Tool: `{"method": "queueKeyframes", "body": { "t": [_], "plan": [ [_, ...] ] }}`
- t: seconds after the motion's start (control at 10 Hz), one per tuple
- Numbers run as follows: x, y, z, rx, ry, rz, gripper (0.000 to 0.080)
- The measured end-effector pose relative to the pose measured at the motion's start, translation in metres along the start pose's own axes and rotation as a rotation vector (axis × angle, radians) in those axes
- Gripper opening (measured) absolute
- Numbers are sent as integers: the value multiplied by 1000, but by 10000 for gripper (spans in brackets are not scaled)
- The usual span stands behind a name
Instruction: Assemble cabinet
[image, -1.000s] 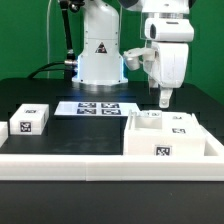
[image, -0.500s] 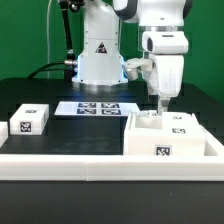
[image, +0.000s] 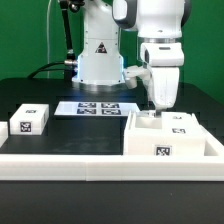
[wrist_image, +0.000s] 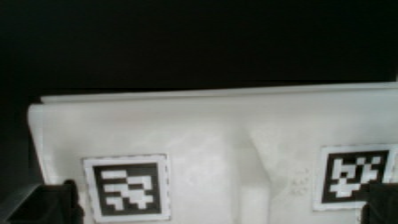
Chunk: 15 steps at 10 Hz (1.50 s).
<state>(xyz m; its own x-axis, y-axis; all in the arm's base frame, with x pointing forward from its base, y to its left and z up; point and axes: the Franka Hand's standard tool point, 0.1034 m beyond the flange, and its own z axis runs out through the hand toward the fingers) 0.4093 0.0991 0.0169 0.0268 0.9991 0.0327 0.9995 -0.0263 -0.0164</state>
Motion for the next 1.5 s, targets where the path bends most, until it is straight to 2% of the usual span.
{"method": "queueKeyframes", "body": {
  "t": [0.2, 0.5, 0.6, 0.8, 1.4, 1.5],
  "plan": [
    [0, 0, 0, 1, 0, 1, 797],
    [0, -1, 2, 5, 0, 2, 365],
    [-1, -2, 3, 7, -1, 3, 365],
    [-1, -3, 4, 10, -1, 4, 82],
    [-1, -3, 3, 12, -3, 10, 68],
    [-2, -3, -3, 11, -11, 22, 68]
  ]
}}
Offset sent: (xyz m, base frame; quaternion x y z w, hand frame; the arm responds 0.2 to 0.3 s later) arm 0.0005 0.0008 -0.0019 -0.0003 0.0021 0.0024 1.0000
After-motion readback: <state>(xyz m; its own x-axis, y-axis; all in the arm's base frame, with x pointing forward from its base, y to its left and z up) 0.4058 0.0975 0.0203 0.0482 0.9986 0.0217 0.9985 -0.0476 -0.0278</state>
